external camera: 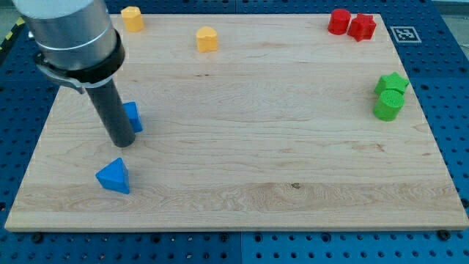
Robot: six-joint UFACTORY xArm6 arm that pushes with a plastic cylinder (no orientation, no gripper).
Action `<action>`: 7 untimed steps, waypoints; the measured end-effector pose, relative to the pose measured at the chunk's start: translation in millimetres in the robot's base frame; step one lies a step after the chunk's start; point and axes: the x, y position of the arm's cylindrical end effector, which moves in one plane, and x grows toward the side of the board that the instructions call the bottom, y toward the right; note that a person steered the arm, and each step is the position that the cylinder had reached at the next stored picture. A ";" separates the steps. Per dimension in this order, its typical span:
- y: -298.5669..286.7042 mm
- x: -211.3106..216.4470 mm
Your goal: Push blue cube towards top center
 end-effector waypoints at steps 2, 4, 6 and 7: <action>-18.4 -12.0; -16.8 -33.5; 26.8 -60.8; 67.2 -68.8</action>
